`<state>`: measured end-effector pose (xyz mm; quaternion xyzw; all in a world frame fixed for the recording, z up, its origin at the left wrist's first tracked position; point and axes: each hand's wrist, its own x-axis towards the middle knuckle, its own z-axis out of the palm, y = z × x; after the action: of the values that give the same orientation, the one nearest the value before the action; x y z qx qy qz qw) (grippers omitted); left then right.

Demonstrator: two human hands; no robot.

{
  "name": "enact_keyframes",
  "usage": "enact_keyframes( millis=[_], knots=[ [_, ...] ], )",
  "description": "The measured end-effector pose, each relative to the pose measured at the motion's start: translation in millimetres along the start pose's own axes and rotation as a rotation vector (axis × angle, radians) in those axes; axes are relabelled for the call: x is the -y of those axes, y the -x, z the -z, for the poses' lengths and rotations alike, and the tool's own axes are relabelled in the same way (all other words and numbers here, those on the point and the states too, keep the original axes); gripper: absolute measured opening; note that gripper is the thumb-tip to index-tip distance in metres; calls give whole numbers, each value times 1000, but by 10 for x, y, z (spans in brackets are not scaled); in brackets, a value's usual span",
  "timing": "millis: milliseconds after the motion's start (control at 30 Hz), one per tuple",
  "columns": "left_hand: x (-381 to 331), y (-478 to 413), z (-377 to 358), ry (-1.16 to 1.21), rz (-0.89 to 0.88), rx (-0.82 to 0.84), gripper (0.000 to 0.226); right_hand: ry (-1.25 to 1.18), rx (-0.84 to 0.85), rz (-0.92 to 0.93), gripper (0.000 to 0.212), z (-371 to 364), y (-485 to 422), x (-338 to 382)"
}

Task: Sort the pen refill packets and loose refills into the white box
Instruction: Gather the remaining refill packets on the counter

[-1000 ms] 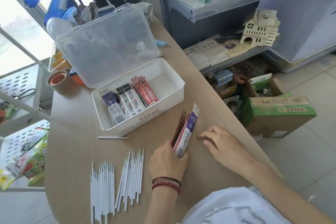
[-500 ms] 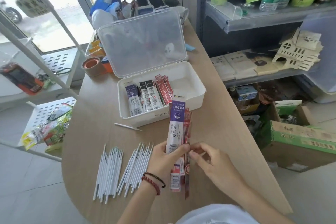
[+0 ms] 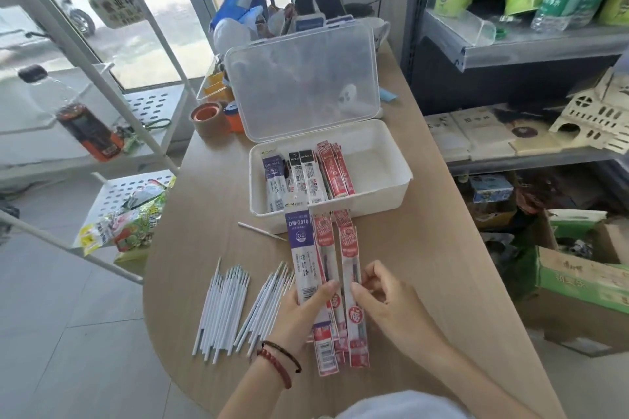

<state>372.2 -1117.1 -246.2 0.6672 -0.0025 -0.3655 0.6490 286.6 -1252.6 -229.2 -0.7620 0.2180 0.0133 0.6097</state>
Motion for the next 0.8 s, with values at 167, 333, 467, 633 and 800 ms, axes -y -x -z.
enact_keyframes(
  millis=[167,333,467,633,800],
  knots=[
    [65,5,-20,-71,-10,-57,31,47,-71,-28,16,1,37,-90],
    [40,-16,-51,-52,-29,-69,28,34,-139,18,14,42,22,-64],
    [39,-31,-92,-37,-35,-40,28,5,-120,17,13,47,38,-103],
    [56,-18,-143,4,-54,-15,42,8,-153,31,12,22,28,-137],
    [58,-4,-154,51,-61,-52,31,-29,-167,58,12,11,34,-104]
  ],
)
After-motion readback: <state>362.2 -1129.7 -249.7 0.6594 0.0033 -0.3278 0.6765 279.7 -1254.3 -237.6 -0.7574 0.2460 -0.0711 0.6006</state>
